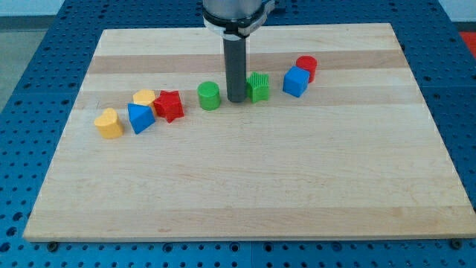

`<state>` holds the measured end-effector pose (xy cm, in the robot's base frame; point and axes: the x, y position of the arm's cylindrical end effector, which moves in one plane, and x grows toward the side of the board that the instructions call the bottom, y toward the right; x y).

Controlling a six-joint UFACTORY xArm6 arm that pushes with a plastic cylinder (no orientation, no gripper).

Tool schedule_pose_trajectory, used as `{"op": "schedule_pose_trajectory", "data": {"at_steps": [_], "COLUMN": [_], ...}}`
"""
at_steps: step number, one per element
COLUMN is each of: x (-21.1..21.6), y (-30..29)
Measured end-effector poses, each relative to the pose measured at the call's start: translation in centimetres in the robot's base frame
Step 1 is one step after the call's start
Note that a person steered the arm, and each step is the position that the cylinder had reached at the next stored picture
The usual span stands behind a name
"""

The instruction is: Push green star closer to the blue cube

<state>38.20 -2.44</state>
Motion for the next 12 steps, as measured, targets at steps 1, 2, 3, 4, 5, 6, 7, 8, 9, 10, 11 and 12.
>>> {"op": "schedule_pose_trajectory", "data": {"at_steps": [1,2,3,4,5,6,7,8,9,10,11,12], "x": [-1.6,-3.6,-4.7,-3.5,-1.6,-1.2,-1.2,-0.5,-0.3,-0.3,-1.0,-2.0], "y": [-1.2,-1.1,-0.3,-0.3,-0.2,1.1,1.9,1.9,1.9,1.9,1.9,1.8]}}
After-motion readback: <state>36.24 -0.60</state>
